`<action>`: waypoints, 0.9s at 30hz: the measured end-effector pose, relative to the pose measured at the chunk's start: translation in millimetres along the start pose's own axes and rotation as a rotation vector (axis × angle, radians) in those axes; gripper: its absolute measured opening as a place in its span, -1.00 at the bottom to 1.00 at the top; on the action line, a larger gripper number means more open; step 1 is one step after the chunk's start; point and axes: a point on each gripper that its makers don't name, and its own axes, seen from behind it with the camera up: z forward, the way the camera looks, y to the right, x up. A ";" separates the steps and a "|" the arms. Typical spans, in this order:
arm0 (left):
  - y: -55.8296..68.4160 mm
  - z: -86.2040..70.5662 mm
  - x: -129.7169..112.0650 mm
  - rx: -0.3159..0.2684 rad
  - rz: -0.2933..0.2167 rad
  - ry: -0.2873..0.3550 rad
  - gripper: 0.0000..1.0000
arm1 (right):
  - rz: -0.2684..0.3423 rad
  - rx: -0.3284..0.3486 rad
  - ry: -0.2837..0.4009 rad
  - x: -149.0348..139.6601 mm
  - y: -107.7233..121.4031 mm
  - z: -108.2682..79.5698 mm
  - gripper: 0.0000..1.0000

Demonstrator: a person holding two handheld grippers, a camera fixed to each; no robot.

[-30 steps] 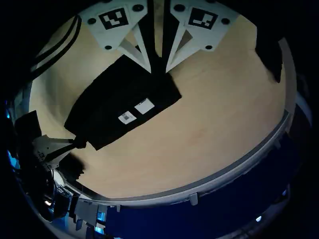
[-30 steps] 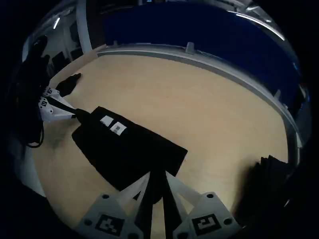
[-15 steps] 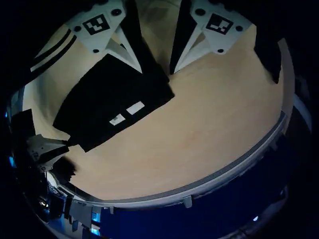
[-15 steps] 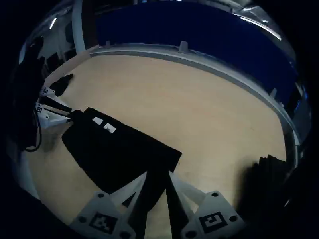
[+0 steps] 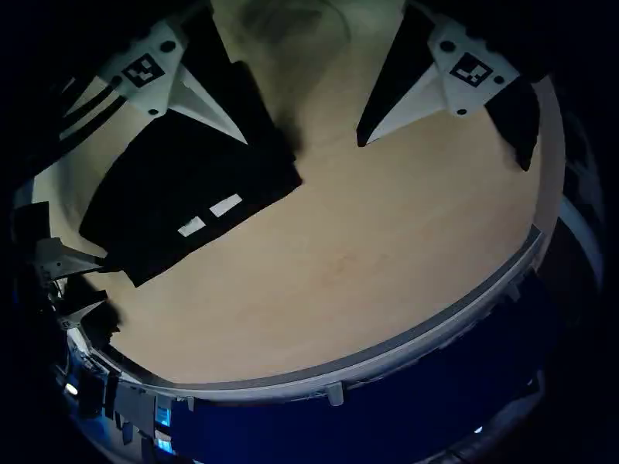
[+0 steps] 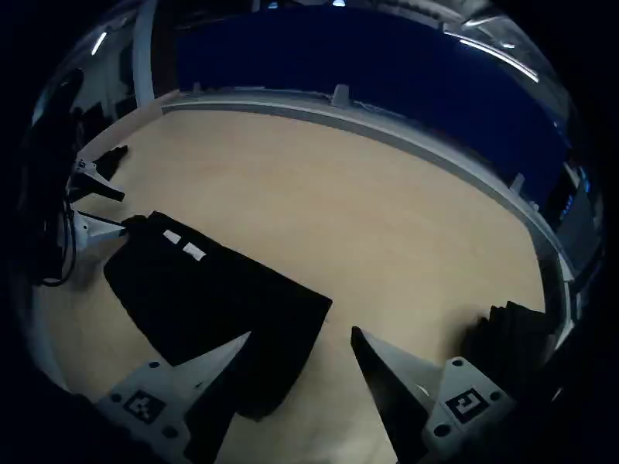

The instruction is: Fold towel

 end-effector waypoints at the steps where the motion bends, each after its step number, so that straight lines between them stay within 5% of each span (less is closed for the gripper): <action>1: -1.1 1.2 0.5 0.004 -0.001 0.000 0.89 | 0.000 -0.001 0.003 0.9 0.0 -0.4 0.84; 27: -22.3 15.4 41.1 0.061 -0.048 0.050 0.89 | 0.045 -0.018 0.036 0.9 2.0 -23.3 0.92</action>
